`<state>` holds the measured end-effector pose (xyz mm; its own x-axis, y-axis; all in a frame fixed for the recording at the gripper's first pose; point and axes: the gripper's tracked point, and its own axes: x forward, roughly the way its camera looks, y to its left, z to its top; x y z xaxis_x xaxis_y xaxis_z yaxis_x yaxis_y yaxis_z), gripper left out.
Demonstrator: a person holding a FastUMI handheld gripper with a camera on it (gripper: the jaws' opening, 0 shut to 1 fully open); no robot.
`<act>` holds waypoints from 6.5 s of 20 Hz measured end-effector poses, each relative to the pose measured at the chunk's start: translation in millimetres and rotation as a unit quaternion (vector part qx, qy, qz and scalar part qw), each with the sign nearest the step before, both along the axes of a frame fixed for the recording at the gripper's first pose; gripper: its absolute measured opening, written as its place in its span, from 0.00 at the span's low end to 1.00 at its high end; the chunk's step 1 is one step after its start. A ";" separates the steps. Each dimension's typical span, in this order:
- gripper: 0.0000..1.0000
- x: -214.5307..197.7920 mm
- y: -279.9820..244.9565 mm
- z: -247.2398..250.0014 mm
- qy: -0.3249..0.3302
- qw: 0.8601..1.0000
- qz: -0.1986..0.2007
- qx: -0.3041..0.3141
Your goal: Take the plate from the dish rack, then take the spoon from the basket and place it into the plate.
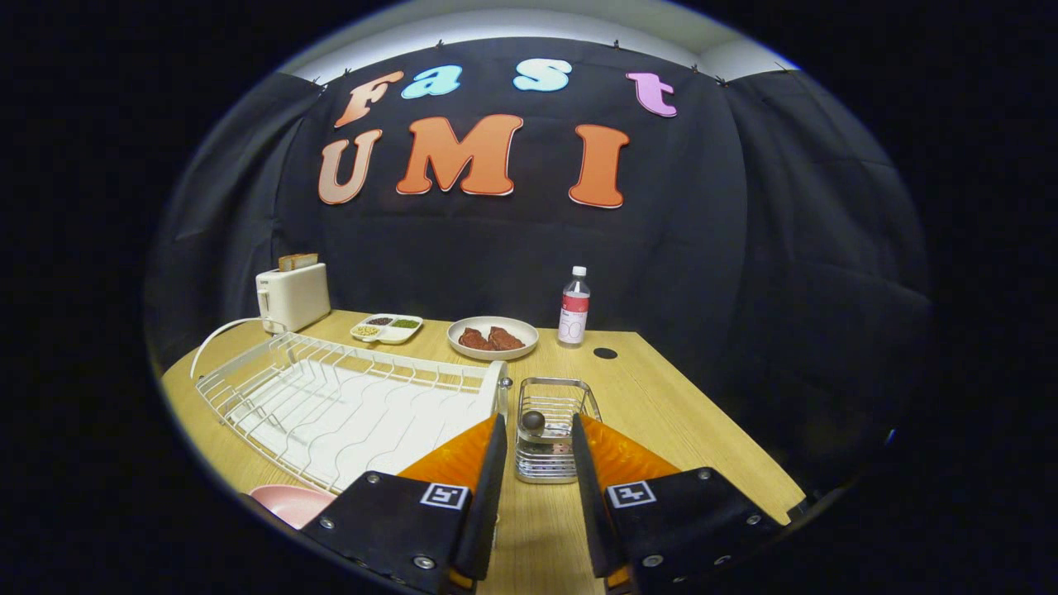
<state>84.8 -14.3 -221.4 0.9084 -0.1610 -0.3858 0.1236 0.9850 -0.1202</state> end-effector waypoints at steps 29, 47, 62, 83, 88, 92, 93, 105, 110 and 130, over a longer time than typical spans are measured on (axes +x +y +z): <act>0.10 32.9 -6.2 40.7 -0.053 0.997 0.000 0.051; 0.10 -30.4 72.8 155.9 -0.136 0.981 0.125 0.063; 0.10 -84.0 161.7 88.3 -0.066 0.964 0.232 0.117; 0.10 -122.0 198.4 30.2 -0.006 0.940 0.308 0.148; 0.10 -134.9 185.1 26.3 -0.006 0.937 0.316 0.151; 0.10 -143.4 164.6 14.0 0.013 0.939 0.305 0.161; 0.10 -144.5 158.9 8.7 0.020 0.940 0.300 0.161; 0.31 -146.5 131.3 -26.9 0.066 0.952 0.270 0.131; 0.57 -137.9 132.4 -13.9 0.044 0.956 0.268 0.110; 0.86 -107.5 108.0 162.2 -0.183 0.970 0.134 0.084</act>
<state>-22.7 93.7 -59.2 0.9901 0.1369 -0.0304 -0.1354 0.9896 0.0484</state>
